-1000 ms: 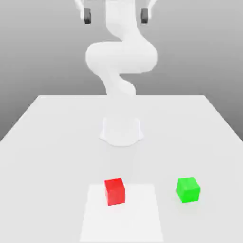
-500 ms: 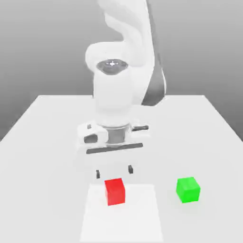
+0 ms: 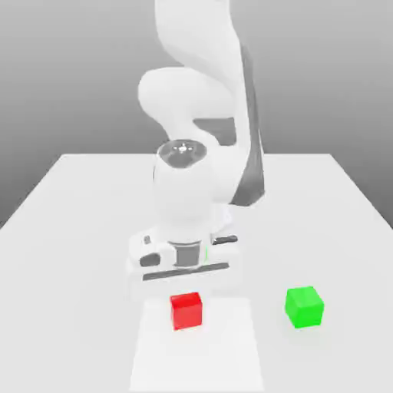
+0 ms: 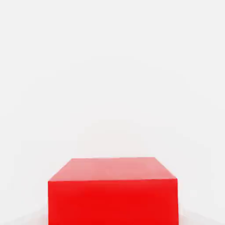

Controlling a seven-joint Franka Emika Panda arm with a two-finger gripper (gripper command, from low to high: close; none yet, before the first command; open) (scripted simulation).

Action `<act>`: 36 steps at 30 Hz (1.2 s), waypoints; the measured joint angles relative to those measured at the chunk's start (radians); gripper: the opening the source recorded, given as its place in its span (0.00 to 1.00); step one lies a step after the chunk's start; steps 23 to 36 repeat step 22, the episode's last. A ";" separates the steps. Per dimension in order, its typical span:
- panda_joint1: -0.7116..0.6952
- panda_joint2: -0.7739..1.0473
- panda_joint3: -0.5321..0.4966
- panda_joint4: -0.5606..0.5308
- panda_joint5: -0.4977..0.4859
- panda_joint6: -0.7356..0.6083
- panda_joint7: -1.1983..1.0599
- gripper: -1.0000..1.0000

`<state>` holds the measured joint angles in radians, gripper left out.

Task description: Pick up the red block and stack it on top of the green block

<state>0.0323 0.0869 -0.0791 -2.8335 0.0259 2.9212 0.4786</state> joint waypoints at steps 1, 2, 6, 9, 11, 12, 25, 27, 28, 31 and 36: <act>-0.003 -0.035 -0.001 -0.005 -0.013 -0.030 0.010 0.00; -0.004 -0.070 -0.002 -0.010 -0.022 -0.060 0.017 0.00; 0.110 -0.144 0.052 0.002 -0.025 -0.147 -0.072 0.00; 0.227 -0.164 0.107 0.029 -0.016 -0.196 -0.195 0.00; 0.295 -0.176 0.148 0.047 -0.007 -0.225 -0.277 0.00; 0.327 -0.182 0.170 0.056 -0.003 -0.239 -0.316 0.00; 0.397 0.014 0.175 0.080 -0.059 -0.069 -0.339 1.00; 0.397 0.014 0.175 0.080 -0.059 -0.069 -0.339 1.00; 0.397 0.014 0.175 0.080 -0.059 -0.069 -0.339 1.00; 0.397 0.014 0.175 0.080 -0.059 -0.069 -0.339 1.00; 0.397 0.014 0.175 0.080 -0.059 -0.069 -0.339 1.00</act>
